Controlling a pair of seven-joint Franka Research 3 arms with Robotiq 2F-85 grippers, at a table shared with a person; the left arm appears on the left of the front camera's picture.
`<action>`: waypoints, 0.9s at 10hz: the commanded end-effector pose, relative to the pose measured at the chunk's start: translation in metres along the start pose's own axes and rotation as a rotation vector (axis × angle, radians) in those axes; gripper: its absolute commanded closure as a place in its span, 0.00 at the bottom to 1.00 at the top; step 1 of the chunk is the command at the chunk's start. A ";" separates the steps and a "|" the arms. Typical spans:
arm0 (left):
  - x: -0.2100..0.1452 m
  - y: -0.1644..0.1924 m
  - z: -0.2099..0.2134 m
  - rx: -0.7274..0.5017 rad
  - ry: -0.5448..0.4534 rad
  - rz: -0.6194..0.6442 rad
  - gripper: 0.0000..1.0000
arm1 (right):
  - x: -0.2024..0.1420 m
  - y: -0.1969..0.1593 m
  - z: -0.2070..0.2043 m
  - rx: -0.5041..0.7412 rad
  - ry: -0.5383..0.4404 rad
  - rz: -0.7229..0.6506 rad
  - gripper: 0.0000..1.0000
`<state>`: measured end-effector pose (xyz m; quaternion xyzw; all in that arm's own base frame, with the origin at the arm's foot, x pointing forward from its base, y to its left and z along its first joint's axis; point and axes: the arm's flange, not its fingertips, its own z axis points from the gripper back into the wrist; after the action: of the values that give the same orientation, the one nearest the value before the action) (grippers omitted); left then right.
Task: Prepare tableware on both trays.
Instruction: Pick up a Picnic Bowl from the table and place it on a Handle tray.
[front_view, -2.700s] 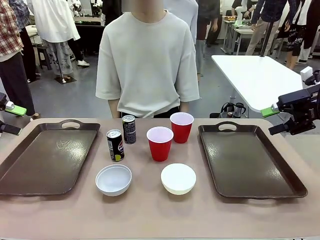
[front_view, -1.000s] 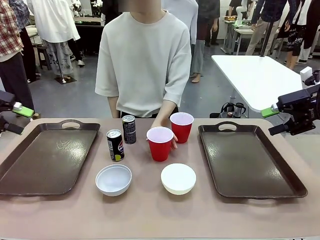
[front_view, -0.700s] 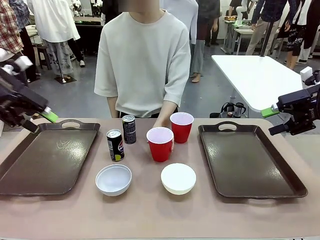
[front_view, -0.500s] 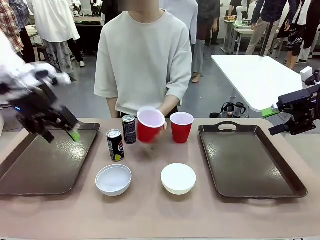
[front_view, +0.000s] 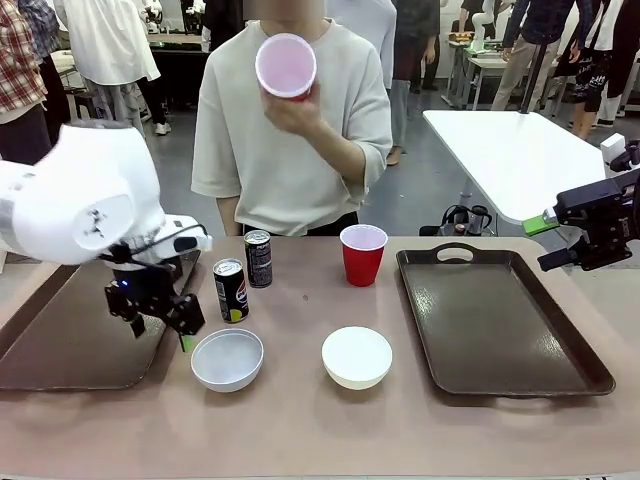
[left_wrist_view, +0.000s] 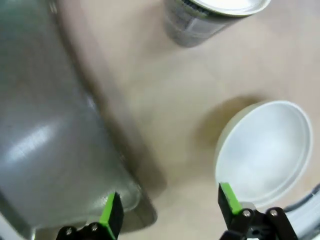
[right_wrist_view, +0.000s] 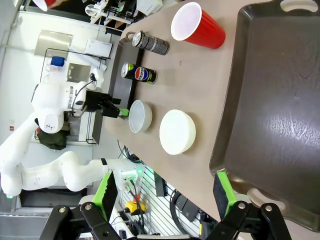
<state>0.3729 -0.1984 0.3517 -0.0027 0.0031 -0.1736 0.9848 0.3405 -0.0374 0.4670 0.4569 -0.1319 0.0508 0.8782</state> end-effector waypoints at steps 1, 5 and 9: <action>-0.006 0.011 0.016 0.002 0.001 0.021 0.00 | 0.002 0.000 -0.001 0.027 -0.010 -0.004 0.00; -0.004 -0.004 0.000 -0.012 -0.008 0.002 0.00 | 0.002 0.000 -0.001 0.027 -0.010 -0.004 0.00; 0.000 -0.024 -0.013 -0.030 -0.091 0.021 0.00 | 0.002 0.000 -0.001 0.027 -0.010 -0.004 0.00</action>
<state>0.3677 -0.2171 0.3471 -0.0194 -0.0249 -0.1831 0.9826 0.3405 -0.0374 0.4670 0.4569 -0.1317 0.0508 0.8782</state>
